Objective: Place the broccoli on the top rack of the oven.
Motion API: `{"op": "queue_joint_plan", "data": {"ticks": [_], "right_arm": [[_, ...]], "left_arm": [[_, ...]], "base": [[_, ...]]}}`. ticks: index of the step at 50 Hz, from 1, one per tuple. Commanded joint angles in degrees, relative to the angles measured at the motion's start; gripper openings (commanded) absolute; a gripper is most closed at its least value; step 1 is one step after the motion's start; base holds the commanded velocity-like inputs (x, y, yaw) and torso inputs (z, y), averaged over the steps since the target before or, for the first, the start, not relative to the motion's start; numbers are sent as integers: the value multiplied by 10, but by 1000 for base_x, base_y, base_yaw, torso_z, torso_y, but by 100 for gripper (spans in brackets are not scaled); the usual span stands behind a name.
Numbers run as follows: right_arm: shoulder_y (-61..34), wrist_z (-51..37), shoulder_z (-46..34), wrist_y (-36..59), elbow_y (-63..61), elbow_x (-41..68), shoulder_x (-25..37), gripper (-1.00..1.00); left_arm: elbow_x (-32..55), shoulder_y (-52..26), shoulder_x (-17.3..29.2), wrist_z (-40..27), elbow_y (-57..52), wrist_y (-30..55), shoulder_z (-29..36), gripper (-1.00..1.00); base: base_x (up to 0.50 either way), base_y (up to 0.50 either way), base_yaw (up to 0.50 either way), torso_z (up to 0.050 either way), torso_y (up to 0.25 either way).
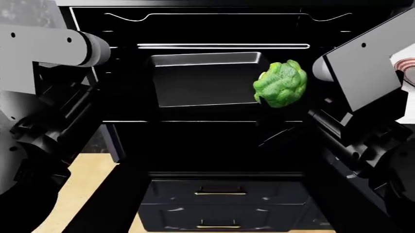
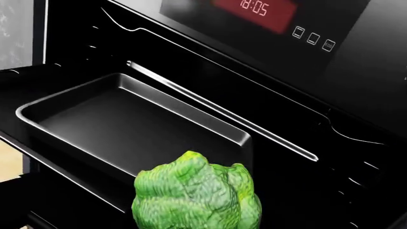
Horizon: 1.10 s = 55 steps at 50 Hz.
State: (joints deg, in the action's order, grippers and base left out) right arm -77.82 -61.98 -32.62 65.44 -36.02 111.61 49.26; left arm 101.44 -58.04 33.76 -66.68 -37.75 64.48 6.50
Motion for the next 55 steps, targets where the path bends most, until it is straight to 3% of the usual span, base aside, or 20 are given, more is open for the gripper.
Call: {"op": "queue_joint_plan", "data": {"ticks": [1, 11, 26, 55], "right_arm": [[0, 16, 2, 9, 1, -18, -2, -100], [-3, 30, 3, 8, 11, -34, -9, -100], [-34, 235, -1, -8, 140, -247, -87, -100], [-31, 382, -80, -83, 319, -424, -166, -100]], "left_arm": [[-3, -1, 0, 3, 1, -3, 4, 100], [-15, 1, -2, 12, 4, -4, 8, 100], [-26, 4, 0, 21, 7, -8, 10, 100], [-41, 3, -4, 31, 13, -14, 24, 100]], "base": [[0, 238, 0, 0, 0], [0, 60, 0, 0, 1], [0, 0, 0, 0, 0], [0, 0, 0, 1, 0]]}}
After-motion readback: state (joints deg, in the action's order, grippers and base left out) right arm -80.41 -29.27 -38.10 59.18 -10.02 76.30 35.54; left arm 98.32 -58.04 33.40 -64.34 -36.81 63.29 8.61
